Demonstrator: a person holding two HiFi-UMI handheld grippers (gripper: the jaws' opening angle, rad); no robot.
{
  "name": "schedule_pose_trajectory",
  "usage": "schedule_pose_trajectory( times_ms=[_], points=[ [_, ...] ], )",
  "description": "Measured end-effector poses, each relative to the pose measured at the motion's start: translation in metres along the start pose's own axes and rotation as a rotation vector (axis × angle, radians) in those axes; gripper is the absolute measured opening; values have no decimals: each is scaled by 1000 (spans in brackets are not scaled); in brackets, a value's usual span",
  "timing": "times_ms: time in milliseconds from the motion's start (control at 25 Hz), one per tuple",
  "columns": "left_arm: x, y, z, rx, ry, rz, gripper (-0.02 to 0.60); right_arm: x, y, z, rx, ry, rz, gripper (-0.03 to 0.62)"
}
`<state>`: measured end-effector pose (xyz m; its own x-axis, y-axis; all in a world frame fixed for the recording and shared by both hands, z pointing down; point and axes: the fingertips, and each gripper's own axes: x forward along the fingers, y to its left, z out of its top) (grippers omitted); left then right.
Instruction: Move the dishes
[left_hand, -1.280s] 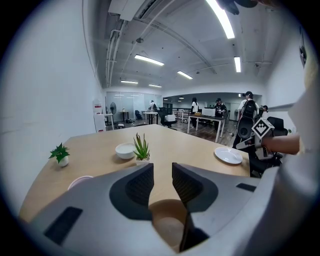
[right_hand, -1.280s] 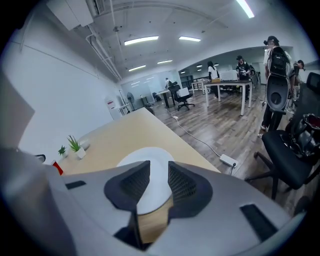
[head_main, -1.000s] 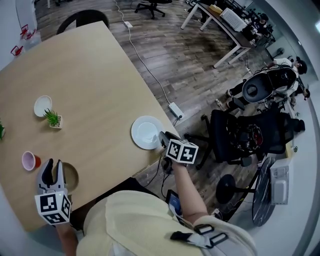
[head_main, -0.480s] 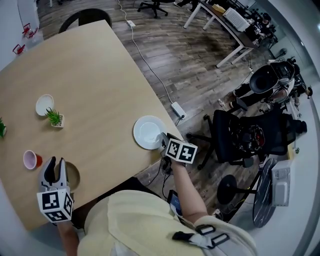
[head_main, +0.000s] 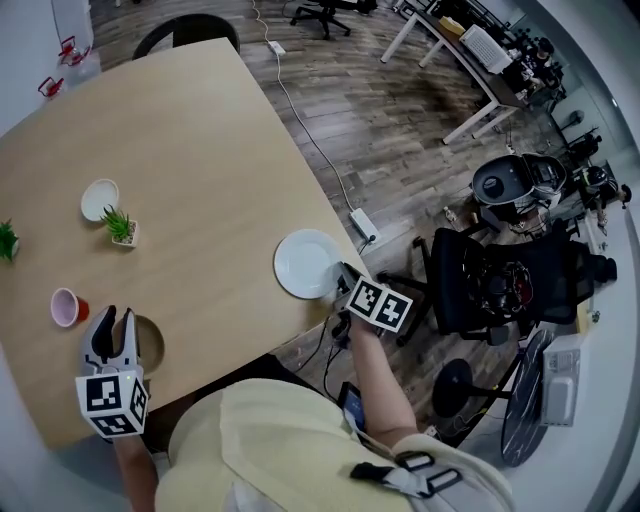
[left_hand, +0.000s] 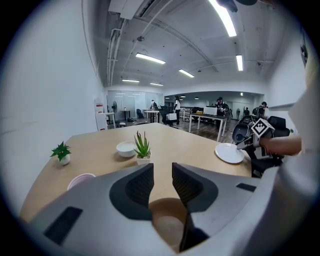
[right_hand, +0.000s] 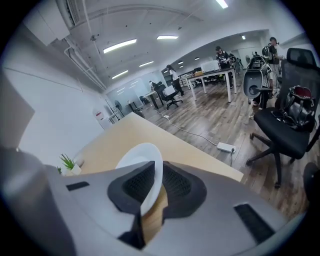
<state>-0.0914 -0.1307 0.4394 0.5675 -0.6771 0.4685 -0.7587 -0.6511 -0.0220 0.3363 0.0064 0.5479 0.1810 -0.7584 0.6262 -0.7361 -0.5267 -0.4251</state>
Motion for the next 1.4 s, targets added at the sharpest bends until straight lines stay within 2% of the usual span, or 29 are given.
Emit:
schedule_pose_trajectory(
  times_ms=[360, 840, 1200, 1400],
  points=[
    [-2, -1, 0, -2, -5, 2, 120, -11, 44, 24, 216, -50, 268, 28],
    [-10, 5, 0, -10, -9, 26, 120, -19, 119, 31, 202, -19, 503, 25],
    [-19, 11, -5, -26, -5, 60, 120, -5, 187, -2, 137, 115, 643, 25],
    [-27, 17, -9, -39, -1, 90, 120, 3, 217, -29, 111, 205, 683, 25]
  ],
)
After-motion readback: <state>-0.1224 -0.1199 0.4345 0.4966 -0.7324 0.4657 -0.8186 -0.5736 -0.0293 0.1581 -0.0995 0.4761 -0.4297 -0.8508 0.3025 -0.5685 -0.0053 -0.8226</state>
